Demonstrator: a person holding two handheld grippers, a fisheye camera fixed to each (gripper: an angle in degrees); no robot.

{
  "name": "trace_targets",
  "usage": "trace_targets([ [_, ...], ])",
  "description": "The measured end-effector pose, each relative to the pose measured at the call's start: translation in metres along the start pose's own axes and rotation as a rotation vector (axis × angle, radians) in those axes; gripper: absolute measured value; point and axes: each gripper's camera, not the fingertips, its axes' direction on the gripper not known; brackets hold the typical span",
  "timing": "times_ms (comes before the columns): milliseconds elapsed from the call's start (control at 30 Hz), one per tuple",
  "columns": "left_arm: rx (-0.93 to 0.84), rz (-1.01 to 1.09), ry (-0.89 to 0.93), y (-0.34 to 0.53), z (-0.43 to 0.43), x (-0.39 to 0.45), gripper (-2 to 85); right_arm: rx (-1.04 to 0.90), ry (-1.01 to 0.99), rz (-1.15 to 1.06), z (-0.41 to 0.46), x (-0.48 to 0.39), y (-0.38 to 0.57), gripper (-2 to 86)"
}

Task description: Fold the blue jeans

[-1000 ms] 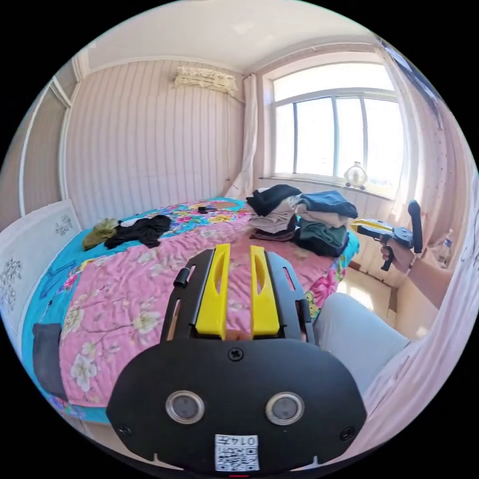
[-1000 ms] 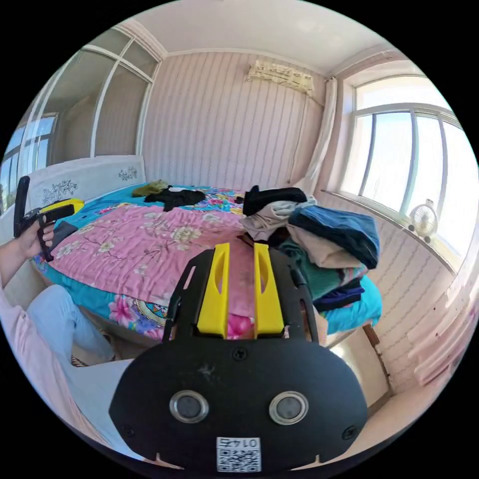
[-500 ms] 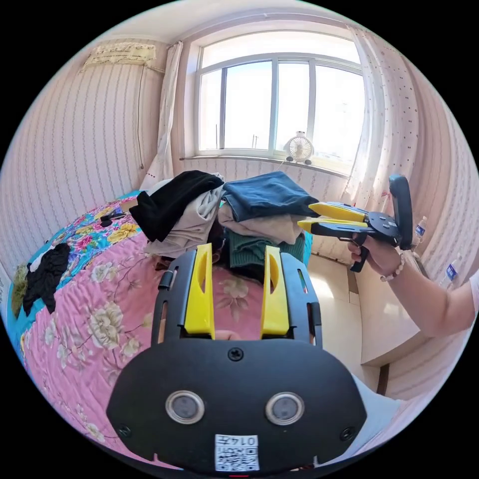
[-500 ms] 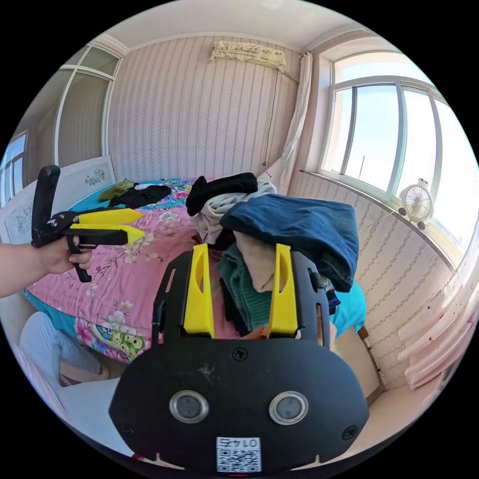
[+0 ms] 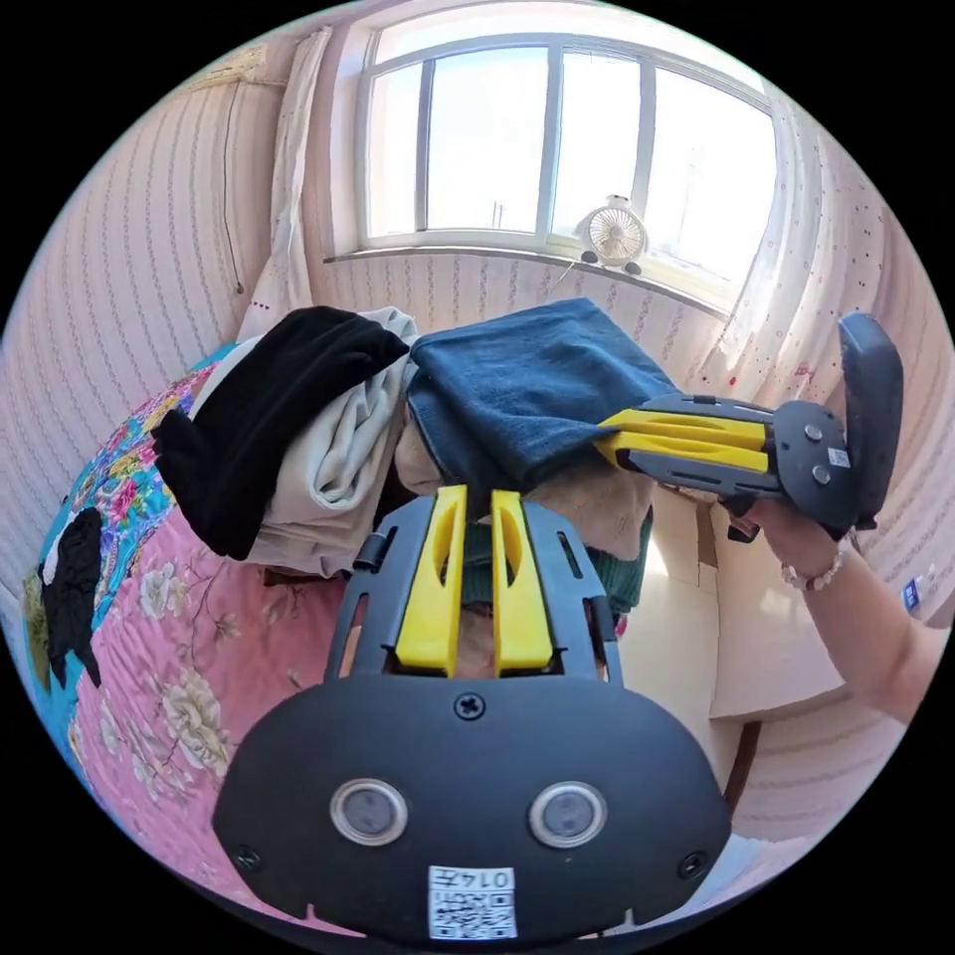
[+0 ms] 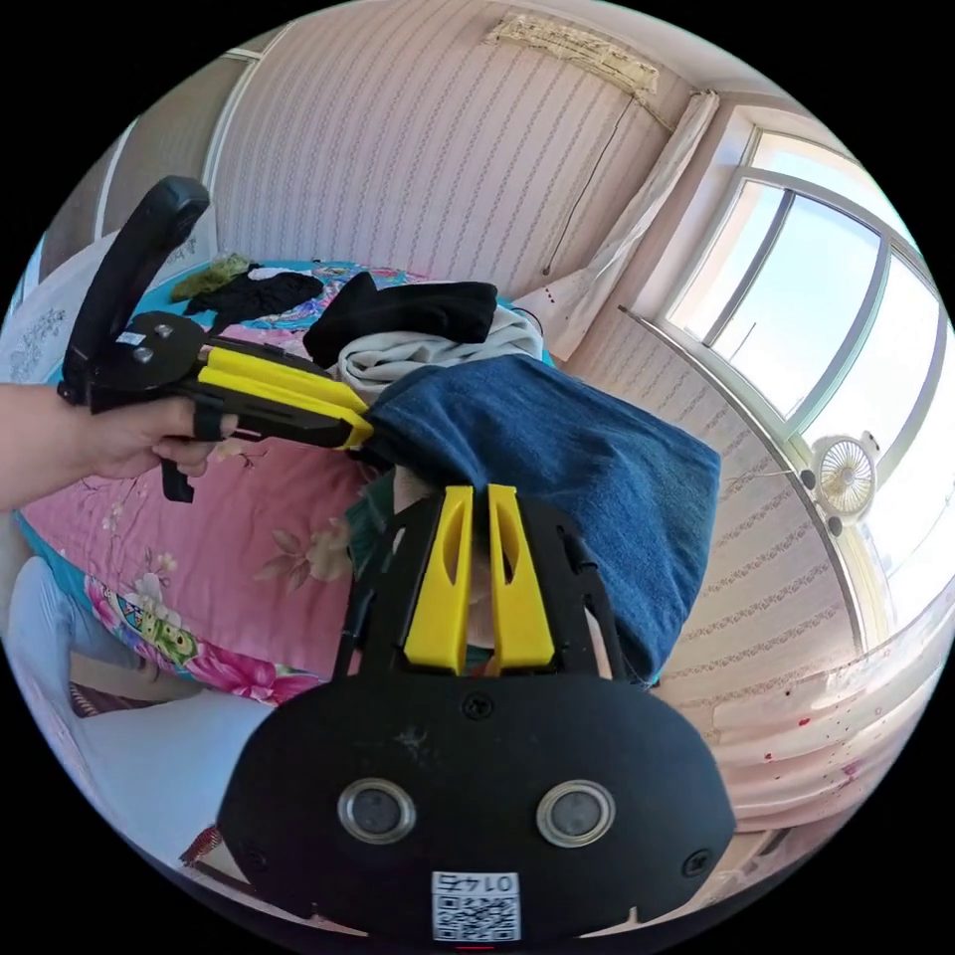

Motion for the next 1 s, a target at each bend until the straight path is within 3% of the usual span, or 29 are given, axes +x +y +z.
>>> trace_targets([
  [100,-0.044,-0.072,0.057,-0.008,-0.001,-0.007,0.3,0.031,-0.094,0.053,-0.016,0.029,0.010,1.4],
  [300,0.118,-0.085,0.186,-0.011,-0.062,-0.016,-0.6,0.309,-0.272,0.270,-0.091,0.101,0.039,0.6],
  [533,0.459,-0.085,0.361,-0.012,-0.185,-0.031,-0.7,0.653,-0.408,0.281,-0.196,0.150,0.042,0.3],
  [767,0.712,-0.119,0.191,0.055,-0.341,-0.086,-0.8,0.806,-0.688,0.049,-0.258,0.096,-0.029,0.3],
  [1000,0.795,-0.281,-0.168,0.174,-0.493,-0.163,-0.9,0.720,-1.038,-0.070,-0.234,-0.032,-0.138,0.3],
])
